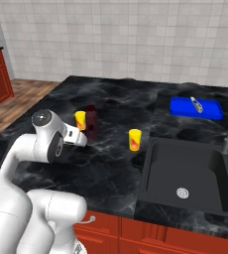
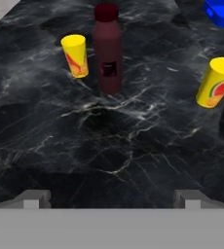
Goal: Place the drinks on the dining counter in a tight cluster.
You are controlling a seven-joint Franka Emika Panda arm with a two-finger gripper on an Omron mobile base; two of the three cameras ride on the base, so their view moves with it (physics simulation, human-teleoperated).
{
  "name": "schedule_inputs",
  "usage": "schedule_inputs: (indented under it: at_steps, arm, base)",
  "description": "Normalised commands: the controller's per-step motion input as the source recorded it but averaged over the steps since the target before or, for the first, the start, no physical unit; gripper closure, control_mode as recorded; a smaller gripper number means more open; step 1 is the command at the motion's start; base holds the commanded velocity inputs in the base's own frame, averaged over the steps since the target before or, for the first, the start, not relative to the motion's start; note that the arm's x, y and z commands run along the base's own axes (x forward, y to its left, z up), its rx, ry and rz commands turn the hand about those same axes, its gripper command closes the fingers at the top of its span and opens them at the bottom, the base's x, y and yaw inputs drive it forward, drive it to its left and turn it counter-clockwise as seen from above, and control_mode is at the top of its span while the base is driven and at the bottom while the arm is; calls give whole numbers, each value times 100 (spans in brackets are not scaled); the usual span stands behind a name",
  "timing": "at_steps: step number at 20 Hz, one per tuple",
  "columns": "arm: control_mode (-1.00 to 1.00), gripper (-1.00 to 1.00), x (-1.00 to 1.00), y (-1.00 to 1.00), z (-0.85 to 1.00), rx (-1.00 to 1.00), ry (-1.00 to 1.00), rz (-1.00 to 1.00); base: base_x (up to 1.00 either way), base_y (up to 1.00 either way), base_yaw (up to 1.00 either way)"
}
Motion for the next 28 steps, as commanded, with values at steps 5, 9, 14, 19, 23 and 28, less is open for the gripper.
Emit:
schedule_inputs:
  at_steps: [5,9,14,19,23,28]
  arm:
    - [-100,-100,-48,0,4,0,0,0]
    - [-100,-100,-40,0,1,0,0,0]
    - [-100,-100,-1,0,0,0,0,0]
    - [100,-100,0,0,0,0,0,0]
    - [100,-100,0,0,0,0,0,0]
    - [100,-100,0,0,0,0,0,0]
  base:
    - [0,0,0]
    - [0,0,0]
    - [0,0,0]
    - [-28,2,0]
    - [-68,0,0]
    - [-46,8,19]
